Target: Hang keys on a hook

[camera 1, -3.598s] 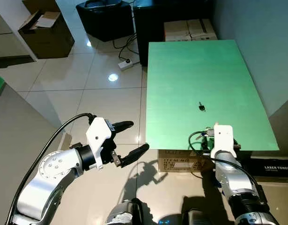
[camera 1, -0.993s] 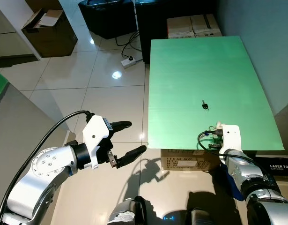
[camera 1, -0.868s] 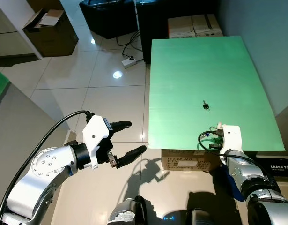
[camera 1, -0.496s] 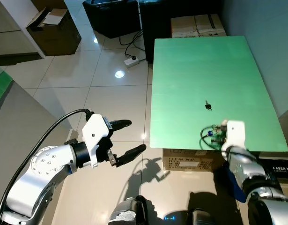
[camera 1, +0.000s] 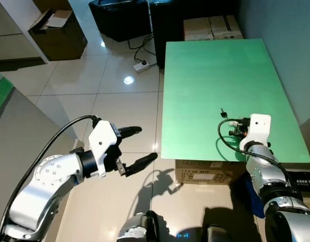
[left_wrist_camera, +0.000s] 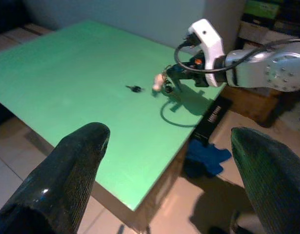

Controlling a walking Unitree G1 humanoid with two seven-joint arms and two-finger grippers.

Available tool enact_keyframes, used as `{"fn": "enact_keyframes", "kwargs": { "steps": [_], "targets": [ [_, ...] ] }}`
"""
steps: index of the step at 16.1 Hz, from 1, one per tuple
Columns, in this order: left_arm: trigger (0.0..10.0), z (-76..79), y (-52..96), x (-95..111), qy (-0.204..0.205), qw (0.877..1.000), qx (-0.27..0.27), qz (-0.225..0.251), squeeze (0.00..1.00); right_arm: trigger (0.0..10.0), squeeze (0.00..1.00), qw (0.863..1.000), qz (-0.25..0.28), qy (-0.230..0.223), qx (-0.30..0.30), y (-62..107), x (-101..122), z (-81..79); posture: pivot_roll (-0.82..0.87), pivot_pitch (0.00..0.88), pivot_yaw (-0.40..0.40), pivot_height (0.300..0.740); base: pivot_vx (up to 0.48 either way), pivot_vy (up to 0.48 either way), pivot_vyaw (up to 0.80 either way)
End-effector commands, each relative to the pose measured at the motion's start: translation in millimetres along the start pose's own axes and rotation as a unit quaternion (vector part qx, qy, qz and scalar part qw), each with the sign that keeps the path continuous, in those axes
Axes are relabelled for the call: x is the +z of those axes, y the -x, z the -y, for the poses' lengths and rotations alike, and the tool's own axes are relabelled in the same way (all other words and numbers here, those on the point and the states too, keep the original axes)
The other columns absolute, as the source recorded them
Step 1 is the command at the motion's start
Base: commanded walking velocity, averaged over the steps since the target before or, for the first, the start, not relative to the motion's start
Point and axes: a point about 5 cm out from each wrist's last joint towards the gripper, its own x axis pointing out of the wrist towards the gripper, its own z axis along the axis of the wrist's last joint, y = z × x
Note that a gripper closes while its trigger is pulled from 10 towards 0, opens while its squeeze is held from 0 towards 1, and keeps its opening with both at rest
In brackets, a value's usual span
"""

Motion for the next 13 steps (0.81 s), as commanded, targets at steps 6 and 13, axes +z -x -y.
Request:
{"fn": "enact_keyframes", "kwargs": {
  "steps": [6, 13],
  "targets": [
    [10.0, -21.6, -11.2, -10, -0.04, 0.993, 0.109, 0.013, 0.0, 0.0, 0.0, 0.996, 0.087, -0.019, -0.001, -3.9, 34, -5.3, -0.01, 0.029, 0.116, 0.74, 0.0, 0.0, 0.0],
    [10.0, -47.1, -21.4, -14, 0.054, 0.944, 0.31, 0.097, 0.0, 10.0, 0.0, 0.974, 0.201, -0.058, 0.09, 23.6, 102, -48.6, -0.09, 0.0, 0.081, 0.74, 0.0, 0.0, 0.0]
  ]
}}
